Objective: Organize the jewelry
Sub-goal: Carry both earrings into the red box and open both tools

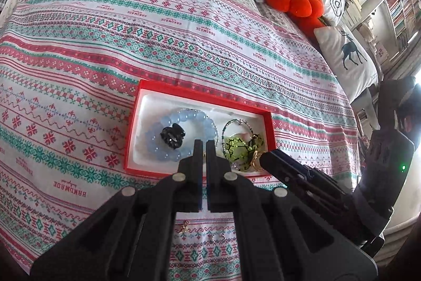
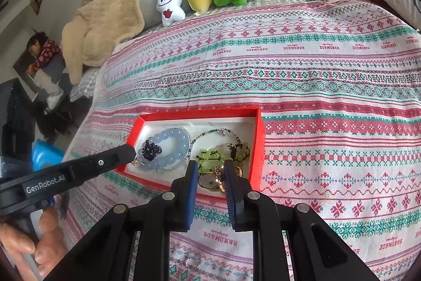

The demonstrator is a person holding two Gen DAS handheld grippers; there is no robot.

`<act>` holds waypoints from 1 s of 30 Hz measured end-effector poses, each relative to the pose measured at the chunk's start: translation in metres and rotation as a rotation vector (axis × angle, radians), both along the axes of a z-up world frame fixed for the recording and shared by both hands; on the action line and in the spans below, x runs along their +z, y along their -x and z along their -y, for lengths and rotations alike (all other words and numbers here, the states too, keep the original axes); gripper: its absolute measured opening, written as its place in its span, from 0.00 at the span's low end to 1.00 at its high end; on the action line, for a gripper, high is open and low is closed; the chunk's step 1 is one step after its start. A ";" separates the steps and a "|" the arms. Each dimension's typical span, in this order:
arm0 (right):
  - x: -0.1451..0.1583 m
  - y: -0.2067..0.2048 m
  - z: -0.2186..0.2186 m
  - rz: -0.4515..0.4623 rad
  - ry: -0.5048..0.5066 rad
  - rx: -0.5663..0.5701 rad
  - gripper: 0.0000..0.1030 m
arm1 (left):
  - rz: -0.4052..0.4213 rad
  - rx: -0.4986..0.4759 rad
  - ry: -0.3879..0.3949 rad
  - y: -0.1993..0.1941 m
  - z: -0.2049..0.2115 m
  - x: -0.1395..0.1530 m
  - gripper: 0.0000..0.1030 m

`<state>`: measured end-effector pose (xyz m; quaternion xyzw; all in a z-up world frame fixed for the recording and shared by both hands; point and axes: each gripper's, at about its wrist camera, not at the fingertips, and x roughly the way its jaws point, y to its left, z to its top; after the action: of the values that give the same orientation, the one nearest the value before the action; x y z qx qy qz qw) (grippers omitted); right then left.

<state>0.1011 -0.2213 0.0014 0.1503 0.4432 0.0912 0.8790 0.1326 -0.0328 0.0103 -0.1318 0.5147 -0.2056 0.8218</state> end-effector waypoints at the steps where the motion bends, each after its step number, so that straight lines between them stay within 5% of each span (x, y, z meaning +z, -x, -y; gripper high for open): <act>1: 0.000 -0.001 -0.002 0.005 0.004 0.001 0.19 | -0.002 0.002 0.001 -0.001 0.000 -0.002 0.02; 14: 0.005 -0.002 -0.008 0.055 -0.008 0.015 0.21 | -0.015 0.003 0.039 -0.001 -0.007 -0.002 0.02; 24: 0.011 0.010 0.001 0.033 -0.022 0.002 0.21 | 0.005 -0.061 -0.037 0.022 -0.008 0.003 0.03; 30: 0.005 0.018 -0.006 -0.012 0.020 0.030 0.21 | -0.033 -0.110 -0.094 0.033 -0.008 -0.008 0.16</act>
<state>0.0834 -0.2157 0.0067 0.1353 0.4515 0.0991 0.8764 0.0992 -0.0246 0.0021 -0.0678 0.5437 -0.2239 0.8060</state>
